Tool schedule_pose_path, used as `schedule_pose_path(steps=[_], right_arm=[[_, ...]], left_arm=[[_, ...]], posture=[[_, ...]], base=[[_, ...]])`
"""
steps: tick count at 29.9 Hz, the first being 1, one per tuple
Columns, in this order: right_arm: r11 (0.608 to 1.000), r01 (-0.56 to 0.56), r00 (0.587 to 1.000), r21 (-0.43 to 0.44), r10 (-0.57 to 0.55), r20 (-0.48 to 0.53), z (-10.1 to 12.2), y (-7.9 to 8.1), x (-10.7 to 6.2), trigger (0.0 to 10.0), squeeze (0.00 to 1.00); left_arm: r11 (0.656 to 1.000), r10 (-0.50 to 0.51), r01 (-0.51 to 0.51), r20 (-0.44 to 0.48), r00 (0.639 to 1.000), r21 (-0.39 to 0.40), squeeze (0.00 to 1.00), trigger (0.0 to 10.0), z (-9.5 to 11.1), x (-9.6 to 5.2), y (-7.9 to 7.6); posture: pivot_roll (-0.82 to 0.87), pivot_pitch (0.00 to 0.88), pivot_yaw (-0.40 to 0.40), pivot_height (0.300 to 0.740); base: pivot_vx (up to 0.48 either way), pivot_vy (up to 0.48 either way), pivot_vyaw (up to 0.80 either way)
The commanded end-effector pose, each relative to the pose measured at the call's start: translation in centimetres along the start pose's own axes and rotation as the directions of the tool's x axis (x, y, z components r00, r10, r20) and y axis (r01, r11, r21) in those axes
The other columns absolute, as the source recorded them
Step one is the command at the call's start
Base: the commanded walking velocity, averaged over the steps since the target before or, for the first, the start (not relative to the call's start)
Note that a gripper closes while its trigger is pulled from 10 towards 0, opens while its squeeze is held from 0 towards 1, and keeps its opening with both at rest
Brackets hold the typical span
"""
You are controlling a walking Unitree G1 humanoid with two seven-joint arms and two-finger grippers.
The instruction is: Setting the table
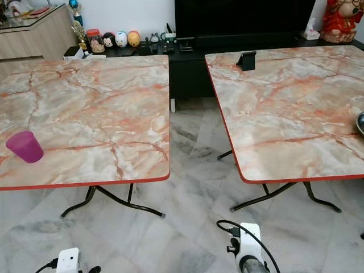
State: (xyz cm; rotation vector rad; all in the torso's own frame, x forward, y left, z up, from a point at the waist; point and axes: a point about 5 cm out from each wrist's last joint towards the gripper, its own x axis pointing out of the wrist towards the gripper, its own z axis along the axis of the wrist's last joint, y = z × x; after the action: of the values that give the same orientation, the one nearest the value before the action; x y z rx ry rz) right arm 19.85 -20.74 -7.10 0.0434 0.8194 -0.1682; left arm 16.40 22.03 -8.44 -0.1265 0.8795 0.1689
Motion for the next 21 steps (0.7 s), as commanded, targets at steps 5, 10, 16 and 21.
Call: schedule_pose_path(steps=[5,10,16,21], right_arm=[[0.999,-0.031,0.999,-0.03,0.031,-0.011,-0.7,0.79,-0.16,10.0,0.0],[0.998,-0.036,0.999,-0.041,0.035,-0.02,-0.97,1.05,-0.22,10.0,0.0],[0.998,-0.038,0.999,-0.045,0.036,-0.034,-1.27,1.14,-0.27,10.0,0.0],[0.999,-0.033,0.999,-0.039,0.031,-0.042,-1.47,1.12,-0.31,10.0,0.0]], left_arm=[[1.0,0.008,-0.008,-0.024,1.0,0.002,0.0,10.0,-0.71,-0.23,0.38],[1.0,0.008,-0.008,-0.025,1.0,0.002,0.0,10.0,-0.7,-0.23,0.43],[1.0,0.008,-0.008,-0.024,1.0,-0.001,0.0,10.0,-0.66,-0.22,0.43],[1.0,0.009,-0.009,-0.023,1.0,-0.002,0.0,10.0,-0.63,-0.21,0.44]], posture=[[-0.08,0.0,0.057,0.74],[-0.08,0.0,0.059,0.74],[-0.07,0.0,0.057,0.74],[-0.07,0.0,0.058,0.74]], base=[[0.0,0.362,0.0],[0.0,0.369,0.0],[0.0,0.367,0.0],[0.0,0.368,0.0]])
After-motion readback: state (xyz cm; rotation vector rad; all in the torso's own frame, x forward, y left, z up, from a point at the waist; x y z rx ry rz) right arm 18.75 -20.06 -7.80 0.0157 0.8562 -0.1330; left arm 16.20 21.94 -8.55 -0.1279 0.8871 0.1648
